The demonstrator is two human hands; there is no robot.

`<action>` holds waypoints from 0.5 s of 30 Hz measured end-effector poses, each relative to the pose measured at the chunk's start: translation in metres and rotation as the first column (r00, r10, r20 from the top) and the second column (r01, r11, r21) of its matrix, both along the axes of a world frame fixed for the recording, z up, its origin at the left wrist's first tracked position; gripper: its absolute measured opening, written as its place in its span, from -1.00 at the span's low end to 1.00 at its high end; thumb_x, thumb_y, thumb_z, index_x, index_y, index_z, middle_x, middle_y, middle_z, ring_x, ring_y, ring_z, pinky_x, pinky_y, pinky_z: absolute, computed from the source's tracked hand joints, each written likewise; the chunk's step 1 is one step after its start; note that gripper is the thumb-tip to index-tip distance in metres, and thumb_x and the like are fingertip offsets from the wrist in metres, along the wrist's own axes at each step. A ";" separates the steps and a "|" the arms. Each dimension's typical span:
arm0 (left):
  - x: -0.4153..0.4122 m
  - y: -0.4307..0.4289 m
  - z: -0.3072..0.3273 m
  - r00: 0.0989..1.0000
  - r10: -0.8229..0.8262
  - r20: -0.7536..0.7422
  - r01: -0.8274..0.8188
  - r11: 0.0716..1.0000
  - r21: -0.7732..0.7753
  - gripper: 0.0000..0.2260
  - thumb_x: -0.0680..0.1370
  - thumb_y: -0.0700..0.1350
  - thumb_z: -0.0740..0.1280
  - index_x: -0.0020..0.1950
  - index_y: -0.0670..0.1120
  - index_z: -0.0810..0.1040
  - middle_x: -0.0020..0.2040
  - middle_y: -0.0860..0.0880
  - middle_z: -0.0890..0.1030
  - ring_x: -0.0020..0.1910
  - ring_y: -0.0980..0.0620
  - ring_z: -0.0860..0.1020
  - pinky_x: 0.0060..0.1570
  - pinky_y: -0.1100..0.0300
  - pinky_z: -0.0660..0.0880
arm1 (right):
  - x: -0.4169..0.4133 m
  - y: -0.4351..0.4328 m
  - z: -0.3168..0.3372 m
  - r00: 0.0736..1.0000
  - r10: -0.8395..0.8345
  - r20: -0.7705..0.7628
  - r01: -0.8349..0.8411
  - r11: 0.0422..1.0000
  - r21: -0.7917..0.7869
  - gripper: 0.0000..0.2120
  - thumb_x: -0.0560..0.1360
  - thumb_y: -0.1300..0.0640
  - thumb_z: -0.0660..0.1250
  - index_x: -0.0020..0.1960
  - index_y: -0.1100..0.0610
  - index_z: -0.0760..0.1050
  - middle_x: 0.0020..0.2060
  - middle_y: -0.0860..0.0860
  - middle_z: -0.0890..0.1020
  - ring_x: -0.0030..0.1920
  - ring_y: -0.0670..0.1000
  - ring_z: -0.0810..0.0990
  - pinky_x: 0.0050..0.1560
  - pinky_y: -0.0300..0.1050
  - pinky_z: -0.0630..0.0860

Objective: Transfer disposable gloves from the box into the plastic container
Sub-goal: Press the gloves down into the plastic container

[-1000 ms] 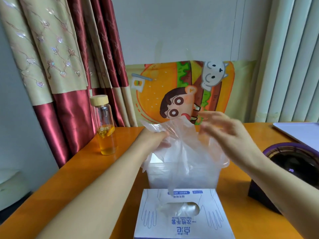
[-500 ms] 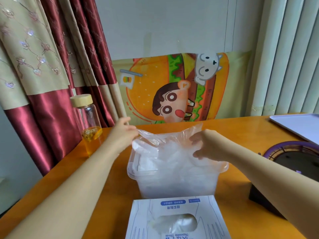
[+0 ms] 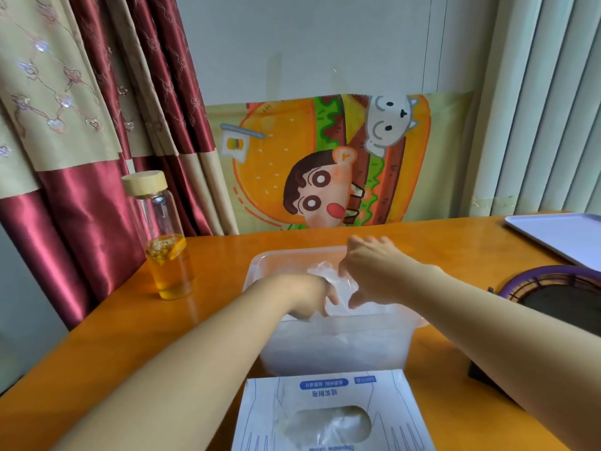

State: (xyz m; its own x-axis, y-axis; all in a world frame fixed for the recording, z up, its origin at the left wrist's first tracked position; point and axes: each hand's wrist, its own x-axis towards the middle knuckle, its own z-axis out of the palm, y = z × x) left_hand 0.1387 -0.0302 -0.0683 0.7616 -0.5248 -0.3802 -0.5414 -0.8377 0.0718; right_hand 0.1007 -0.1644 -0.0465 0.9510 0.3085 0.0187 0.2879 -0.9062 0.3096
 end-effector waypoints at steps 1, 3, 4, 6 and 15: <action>0.001 -0.001 -0.001 1.000 0.003 -0.025 -0.003 1.000 0.024 -0.46 0.56 -0.37 0.21 0.48 0.03 0.30 0.42 -0.03 0.38 0.32 -0.08 0.41 0.16 0.16 0.42 | 0.004 0.001 -0.004 0.989 0.008 -0.146 -0.007 1.000 0.012 -0.39 0.47 -0.13 0.36 0.43 0.06 0.33 0.27 0.05 0.43 0.25 0.07 0.38 0.21 -0.08 0.35; 0.001 -0.001 -0.005 0.997 0.021 -0.070 -0.016 0.997 0.076 -0.52 0.59 -0.26 0.22 0.48 0.03 0.31 0.44 -0.01 0.36 0.32 -0.09 0.42 0.24 0.11 0.43 | 0.016 0.001 -0.017 0.912 -0.065 -0.405 0.061 0.998 -0.022 -0.40 0.54 0.00 0.31 0.49 0.16 0.22 0.36 0.06 0.40 0.34 0.07 0.37 0.30 -0.12 0.33; 0.001 -0.001 -0.007 0.997 0.028 -0.077 -0.019 0.993 0.117 -0.56 0.60 -0.18 0.23 0.47 0.03 0.32 0.43 -0.01 0.38 0.31 -0.09 0.43 0.25 0.09 0.43 | 0.024 -0.002 -0.025 0.885 -0.109 -0.452 0.093 0.994 -0.058 -0.45 0.56 0.05 0.29 0.47 0.21 0.23 0.37 0.08 0.40 0.35 0.10 0.38 0.34 -0.10 0.34; 0.003 0.002 -0.013 0.996 0.030 -0.088 -0.012 0.979 0.202 -0.61 0.61 -0.12 0.20 0.45 0.01 0.36 0.39 -0.01 0.42 0.29 -0.08 0.44 0.22 0.09 0.40 | 0.036 -0.007 -0.038 0.872 -0.162 -0.462 0.131 0.987 -0.098 -0.53 0.56 0.12 0.28 0.42 0.23 0.32 0.34 0.12 0.44 0.32 0.14 0.42 0.34 -0.02 0.37; -0.025 0.038 0.035 0.993 0.105 0.050 -0.098 0.986 -0.132 -0.54 0.60 0.05 0.27 0.47 -0.06 0.35 0.37 0.01 0.47 0.27 0.03 0.48 0.25 0.18 0.42 | -0.016 -0.008 0.010 0.997 0.032 0.076 -0.052 0.957 0.284 -0.59 0.51 -0.02 0.35 0.32 0.04 0.45 0.16 -0.03 0.60 0.08 0.02 0.57 0.08 -0.10 0.53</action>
